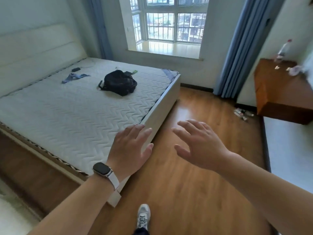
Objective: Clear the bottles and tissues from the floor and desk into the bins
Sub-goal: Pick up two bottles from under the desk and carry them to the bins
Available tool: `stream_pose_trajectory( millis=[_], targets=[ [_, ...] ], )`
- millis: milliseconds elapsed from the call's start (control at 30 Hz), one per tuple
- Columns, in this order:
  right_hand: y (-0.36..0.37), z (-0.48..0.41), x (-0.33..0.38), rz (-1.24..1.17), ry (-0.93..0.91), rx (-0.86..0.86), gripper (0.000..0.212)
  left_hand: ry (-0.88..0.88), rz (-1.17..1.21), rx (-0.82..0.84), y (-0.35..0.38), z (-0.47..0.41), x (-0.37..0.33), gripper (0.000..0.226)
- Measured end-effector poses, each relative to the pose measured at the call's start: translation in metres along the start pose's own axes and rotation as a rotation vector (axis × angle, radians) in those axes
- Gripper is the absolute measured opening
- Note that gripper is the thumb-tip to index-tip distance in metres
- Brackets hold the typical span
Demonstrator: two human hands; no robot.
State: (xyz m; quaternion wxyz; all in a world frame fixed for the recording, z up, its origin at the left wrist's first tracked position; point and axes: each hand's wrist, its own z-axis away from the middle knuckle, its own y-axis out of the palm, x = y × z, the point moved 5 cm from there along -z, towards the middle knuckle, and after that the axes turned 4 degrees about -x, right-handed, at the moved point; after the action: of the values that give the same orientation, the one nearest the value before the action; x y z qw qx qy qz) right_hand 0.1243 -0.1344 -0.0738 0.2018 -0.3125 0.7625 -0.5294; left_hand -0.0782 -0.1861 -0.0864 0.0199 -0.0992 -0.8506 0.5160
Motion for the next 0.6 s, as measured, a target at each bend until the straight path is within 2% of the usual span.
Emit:
stream_pose_trajectory(
  millis=[267,433,600],
  targets=[
    [0.034,-0.082,-0.065,0.12,0.252,0.029,0.053,0.164,0.13,0.038,0.074,-0.132,0.054,0.048],
    [0.048,-0.14,-0.086,0.16,0.354,-0.008,0.051,0.28,0.215,-0.024,0.101,-0.204,0.091,0.048],
    [0.061,-0.167,-0.109,0.168,0.443,-0.022,0.052,0.325,0.266,0.0,0.129,-0.256,0.106,0.047]
  ],
)
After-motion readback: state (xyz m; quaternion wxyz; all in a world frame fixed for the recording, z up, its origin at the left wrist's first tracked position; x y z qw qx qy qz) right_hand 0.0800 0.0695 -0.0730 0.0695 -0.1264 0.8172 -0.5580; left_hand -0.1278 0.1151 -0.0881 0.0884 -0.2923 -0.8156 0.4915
